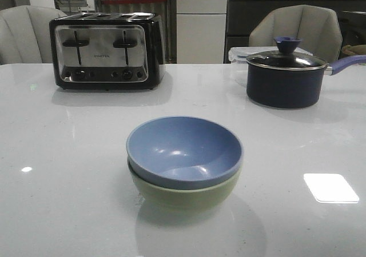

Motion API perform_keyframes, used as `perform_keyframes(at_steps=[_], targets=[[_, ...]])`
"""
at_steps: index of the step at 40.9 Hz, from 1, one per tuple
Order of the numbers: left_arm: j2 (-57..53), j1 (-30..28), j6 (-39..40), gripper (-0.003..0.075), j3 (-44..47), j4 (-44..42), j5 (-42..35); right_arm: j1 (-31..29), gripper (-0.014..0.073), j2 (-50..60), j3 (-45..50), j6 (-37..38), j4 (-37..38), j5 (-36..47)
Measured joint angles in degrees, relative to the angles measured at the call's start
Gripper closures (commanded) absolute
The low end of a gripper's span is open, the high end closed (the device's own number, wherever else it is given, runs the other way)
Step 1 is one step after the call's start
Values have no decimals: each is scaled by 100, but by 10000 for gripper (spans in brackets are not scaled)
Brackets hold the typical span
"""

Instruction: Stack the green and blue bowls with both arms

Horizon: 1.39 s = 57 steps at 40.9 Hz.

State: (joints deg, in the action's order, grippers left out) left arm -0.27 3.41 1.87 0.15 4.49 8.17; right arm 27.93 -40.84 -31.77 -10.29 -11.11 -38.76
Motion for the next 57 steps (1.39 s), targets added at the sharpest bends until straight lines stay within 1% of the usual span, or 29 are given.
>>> perform_keyframes(at_steps=[5, 11, 26, 37, 57], targets=[[0, -12, 0, 627, 11, 8, -352, 0, 537, 0, 0, 0, 0, 0], [0, -12, 0, 627, 11, -139, -557, 0, 537, 0, 0, 0, 0, 0], [0, -12, 0, 627, 11, -220, -577, 0, 537, 0, 0, 0, 0, 0], [0, 120, -387, 627, 11, -220, -629, 0, 537, 0, 0, 0, 0, 0], [0, 165, -451, 627, 11, -220, -665, 0, 537, 0, 0, 0, 0, 0]])
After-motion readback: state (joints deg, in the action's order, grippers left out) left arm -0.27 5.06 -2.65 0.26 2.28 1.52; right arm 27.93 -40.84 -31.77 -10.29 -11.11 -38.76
